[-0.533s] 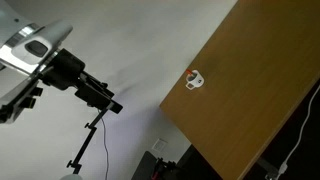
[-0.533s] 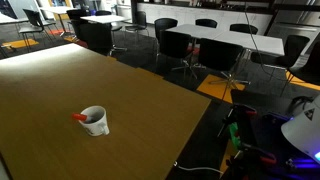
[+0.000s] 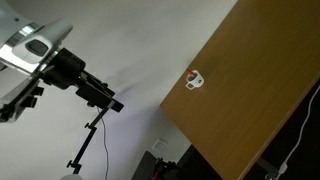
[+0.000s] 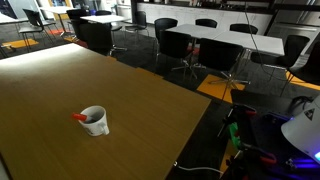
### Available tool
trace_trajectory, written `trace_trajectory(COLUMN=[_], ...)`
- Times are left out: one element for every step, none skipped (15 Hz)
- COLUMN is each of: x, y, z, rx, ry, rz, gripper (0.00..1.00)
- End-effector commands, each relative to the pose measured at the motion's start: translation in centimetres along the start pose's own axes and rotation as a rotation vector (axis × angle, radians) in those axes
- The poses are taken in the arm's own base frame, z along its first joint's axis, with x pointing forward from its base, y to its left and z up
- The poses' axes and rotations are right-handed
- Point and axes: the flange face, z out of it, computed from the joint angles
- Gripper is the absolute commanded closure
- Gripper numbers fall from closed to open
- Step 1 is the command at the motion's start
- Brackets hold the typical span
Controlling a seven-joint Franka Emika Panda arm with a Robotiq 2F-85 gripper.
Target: Take the marker out of the cup and put it on the table
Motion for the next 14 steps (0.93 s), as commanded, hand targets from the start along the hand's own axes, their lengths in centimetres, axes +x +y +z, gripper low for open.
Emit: trace_trajectory(x=[1.1,1.6,2.3,2.9,3.6,4.2,4.9,5.7,6.3,7.0,7.7,8.3,8.9,9.5], y=[-0.6,-0.9,-1.6,-2.1,-3.0,-3.8,-4.8,-5.7,-6.4,-7.4,-8.0,-8.9,-9.6,-10.5], z=[0.2,0.4,0.7,1.0,1.5,1.9,2.4,2.9,3.4,3.9,4.5,5.0,5.5,6.1], rx=[0.004,-0.005,-0.009,-0.019,-0.019,-0.016,-0.022,-0.01,-0.001,0.003,0.008,0.012,0.017,0.019], ry=[0.086,0.118,0.156,0.184,0.227,0.264,0.304,0.334,0.37,0.4,0.431,0.461,0.487,0.514], rz=[-0.035,-0.046,-0.071,-0.095,-0.13,-0.171,-0.227,-0.275,-0.318,-0.367,-0.415,-0.464,-0.515,-0.565], gripper=[0.0,0.0,0.0,0.0,0.0,0.0,0.0,0.0,0.0,0.0,0.0,0.0,0.0,0.0])
